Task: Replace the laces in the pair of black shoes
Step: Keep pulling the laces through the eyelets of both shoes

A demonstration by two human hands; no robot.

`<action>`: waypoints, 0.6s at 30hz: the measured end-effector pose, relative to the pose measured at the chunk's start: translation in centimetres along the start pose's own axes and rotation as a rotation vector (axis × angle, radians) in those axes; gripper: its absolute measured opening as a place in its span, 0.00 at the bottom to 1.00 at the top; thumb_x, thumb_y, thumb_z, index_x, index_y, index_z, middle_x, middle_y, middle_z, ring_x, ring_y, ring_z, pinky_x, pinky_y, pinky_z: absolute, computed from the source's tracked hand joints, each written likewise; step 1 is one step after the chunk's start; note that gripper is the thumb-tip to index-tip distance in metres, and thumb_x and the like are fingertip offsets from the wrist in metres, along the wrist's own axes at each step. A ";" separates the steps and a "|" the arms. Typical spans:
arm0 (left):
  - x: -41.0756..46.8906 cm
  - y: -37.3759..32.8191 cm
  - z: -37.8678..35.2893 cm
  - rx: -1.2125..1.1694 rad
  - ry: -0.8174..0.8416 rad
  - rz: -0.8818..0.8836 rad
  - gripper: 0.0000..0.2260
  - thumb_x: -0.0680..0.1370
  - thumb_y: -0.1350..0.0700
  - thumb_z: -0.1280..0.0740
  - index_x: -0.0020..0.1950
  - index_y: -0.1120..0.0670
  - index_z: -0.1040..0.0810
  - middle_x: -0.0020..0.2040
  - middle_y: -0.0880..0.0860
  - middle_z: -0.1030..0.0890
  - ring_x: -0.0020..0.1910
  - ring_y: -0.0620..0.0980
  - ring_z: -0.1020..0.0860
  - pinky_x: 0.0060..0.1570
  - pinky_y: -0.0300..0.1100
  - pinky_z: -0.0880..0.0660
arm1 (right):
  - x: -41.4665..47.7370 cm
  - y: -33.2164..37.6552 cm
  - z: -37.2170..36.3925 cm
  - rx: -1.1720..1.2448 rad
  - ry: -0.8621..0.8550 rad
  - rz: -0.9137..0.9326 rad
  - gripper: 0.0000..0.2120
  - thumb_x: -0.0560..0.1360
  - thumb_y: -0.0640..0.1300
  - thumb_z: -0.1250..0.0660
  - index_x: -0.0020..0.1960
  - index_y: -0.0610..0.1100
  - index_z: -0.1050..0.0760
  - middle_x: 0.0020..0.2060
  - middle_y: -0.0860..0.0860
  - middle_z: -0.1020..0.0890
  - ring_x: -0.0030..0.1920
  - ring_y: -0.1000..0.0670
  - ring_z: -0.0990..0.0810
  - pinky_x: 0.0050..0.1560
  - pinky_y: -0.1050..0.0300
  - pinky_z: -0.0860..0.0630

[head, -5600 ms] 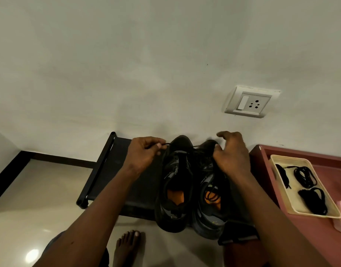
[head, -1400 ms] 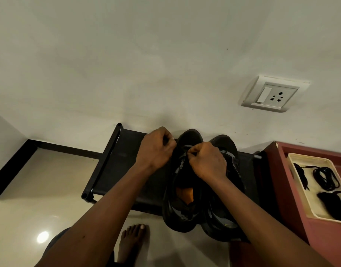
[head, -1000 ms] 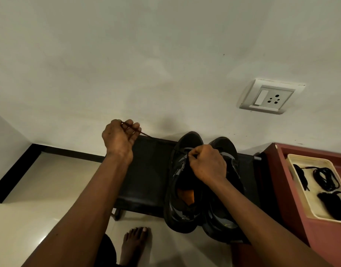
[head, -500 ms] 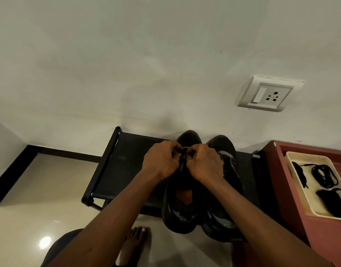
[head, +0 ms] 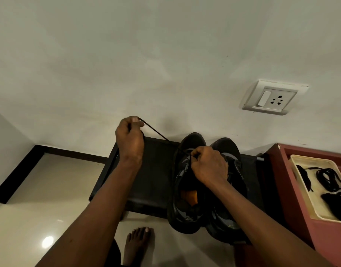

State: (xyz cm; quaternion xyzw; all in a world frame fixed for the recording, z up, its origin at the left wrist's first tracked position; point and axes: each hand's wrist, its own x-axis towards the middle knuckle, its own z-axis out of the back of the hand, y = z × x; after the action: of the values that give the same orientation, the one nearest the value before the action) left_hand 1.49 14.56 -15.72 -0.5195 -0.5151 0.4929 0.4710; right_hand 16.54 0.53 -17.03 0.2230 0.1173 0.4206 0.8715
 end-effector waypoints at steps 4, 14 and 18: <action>1.4 -0.9 1.7 -0.297 -0.103 0.149 0.08 0.86 0.58 0.41 0.51 0.52 0.24 0.39 0.51 0.16 0.28 0.44 0.30 0.25 0.36 0.37 | -0.1 0.1 0.0 0.007 -0.002 0.003 0.06 0.81 0.48 0.30 0.56 0.53 0.17 0.36 0.58 0.20 0.42 0.53 0.18 0.48 0.55 0.21; -2.2 1.8 -1.6 0.624 0.620 -0.173 0.02 0.78 0.49 0.27 0.48 0.45 0.19 0.43 0.40 0.16 0.42 0.34 0.20 0.40 0.27 0.28 | -0.1 0.1 0.1 -0.015 0.000 -0.010 0.08 0.79 0.49 0.31 0.58 0.54 0.18 0.42 0.55 0.15 0.46 0.50 0.16 0.53 0.49 0.19; -2.9 2.5 -2.3 0.916 0.764 -0.217 0.07 0.78 0.47 0.29 0.55 0.43 0.20 0.52 0.44 0.17 0.52 0.45 0.19 0.53 0.46 0.21 | -0.1 0.1 0.0 -0.021 -0.007 -0.012 0.08 0.79 0.50 0.30 0.57 0.54 0.18 0.43 0.55 0.15 0.46 0.51 0.16 0.51 0.51 0.19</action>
State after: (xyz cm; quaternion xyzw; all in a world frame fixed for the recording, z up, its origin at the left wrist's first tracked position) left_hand 4.00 11.62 -18.02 -0.3488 -0.0950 0.3921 0.8459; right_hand 16.46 0.54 -17.00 0.2145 0.1113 0.4156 0.8768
